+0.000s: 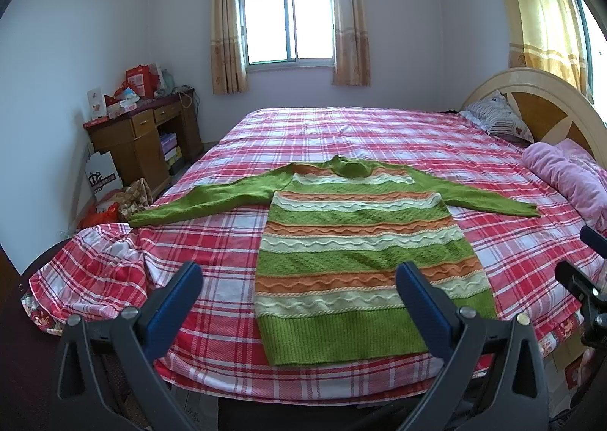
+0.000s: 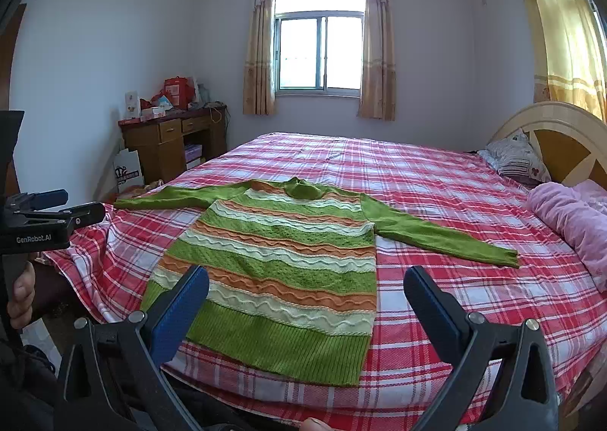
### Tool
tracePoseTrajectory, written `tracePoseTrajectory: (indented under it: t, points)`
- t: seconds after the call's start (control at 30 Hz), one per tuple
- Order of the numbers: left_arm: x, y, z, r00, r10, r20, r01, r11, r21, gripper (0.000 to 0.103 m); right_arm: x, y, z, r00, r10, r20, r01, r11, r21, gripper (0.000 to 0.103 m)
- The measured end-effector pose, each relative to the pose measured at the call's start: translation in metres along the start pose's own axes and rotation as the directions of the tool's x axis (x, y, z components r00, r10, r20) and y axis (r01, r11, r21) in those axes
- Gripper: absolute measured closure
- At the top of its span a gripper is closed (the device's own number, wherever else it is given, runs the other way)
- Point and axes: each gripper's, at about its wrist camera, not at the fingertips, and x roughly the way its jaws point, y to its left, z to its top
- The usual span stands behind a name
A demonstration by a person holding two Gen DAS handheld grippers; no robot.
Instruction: Fold small clothes
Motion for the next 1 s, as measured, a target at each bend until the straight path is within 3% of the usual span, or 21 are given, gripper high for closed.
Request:
tracePoseTrajectory:
  t: [0.3,0.43,0.53,0.67,0.8,1.0]
  points:
    - [0.013,0.005,-0.004,1.000,-0.004,-0.015,0.004,1.000,-0.009,0.000,0.008,-0.004,-0.005,0.999,0.026,0.028,-0.026,1.000,0.006,0.001]
    - [0.026,0.002,-0.008,0.999,-0.024,-0.039,0.024,1.000,-0.004,0.000,0.014,-0.013,-0.010,0.995,0.047,0.089,-0.052,0.997,0.062,0.001]
    - [0.042,0.000,-0.009,0.998,-0.025,-0.065,0.025,1.000,0.000,0.000,0.036,-0.019,-0.016,0.999,0.047,-0.011,-0.046,0.996,0.072,0.001]
    - [0.070,-0.003,-0.009,0.995,-0.006,-0.101,0.008,1.000,0.013,0.000,0.074,-0.033,-0.030,0.988,0.059,-0.146,-0.044,0.994,0.104,0.001]
    - [0.098,-0.008,-0.009,0.990,0.000,-0.138,0.004,1.000,0.025,0.000,0.099,-0.056,-0.041,0.976,0.093,-0.196,-0.062,0.985,0.158,0.001]
    - [0.146,-0.016,0.002,0.985,-0.009,-0.171,0.021,0.998,0.064,0.000,0.138,-0.117,-0.052,0.970,0.021,-0.242,0.044,0.965,0.257,0.001]
